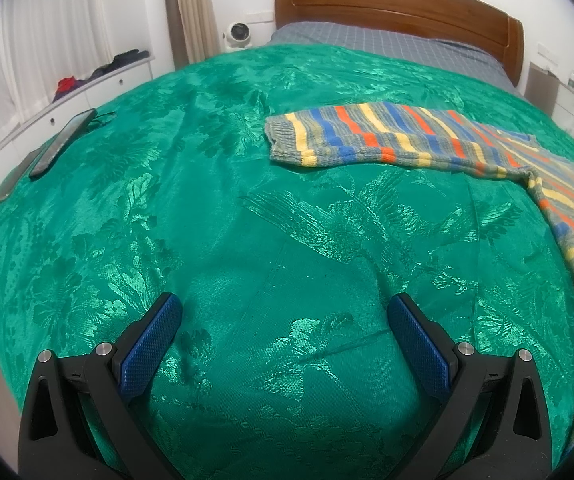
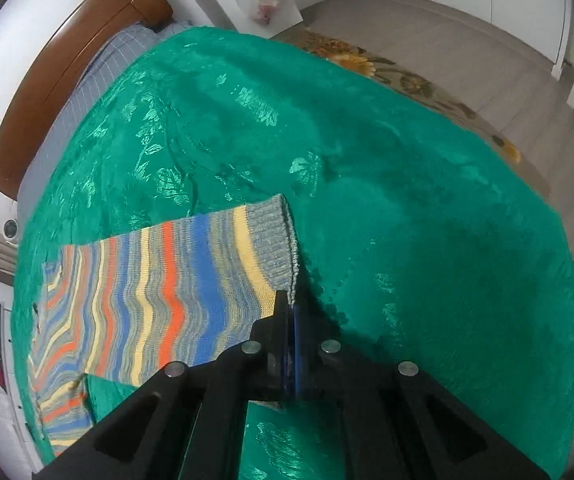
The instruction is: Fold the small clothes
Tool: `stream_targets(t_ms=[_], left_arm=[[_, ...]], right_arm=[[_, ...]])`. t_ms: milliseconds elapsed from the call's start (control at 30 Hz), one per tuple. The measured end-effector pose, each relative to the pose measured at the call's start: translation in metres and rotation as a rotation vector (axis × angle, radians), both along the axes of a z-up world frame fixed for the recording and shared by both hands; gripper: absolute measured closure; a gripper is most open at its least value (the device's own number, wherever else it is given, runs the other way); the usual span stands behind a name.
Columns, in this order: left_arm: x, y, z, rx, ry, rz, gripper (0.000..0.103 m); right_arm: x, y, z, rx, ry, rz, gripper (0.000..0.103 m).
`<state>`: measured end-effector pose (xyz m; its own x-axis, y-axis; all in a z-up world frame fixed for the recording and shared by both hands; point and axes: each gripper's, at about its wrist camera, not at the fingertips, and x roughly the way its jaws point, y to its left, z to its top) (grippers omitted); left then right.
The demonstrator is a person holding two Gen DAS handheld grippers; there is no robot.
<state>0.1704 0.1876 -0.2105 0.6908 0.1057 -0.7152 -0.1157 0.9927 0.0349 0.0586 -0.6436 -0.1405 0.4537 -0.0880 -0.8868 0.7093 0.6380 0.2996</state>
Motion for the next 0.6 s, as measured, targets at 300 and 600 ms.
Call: stream_targets(t_ms=[300,600], left_arm=[[0.0,0.001,0.001,0.003,-0.005,0.002,0.0],[0.0,0.001,0.001,0.0,-0.007,0.001,0.0]], right_arm=[[0.022,0.057,0.092,-0.149,-0.138,0.136,0.102],[0.14,0.227,0.195,-0.106,-0.375,0.486,0.102]])
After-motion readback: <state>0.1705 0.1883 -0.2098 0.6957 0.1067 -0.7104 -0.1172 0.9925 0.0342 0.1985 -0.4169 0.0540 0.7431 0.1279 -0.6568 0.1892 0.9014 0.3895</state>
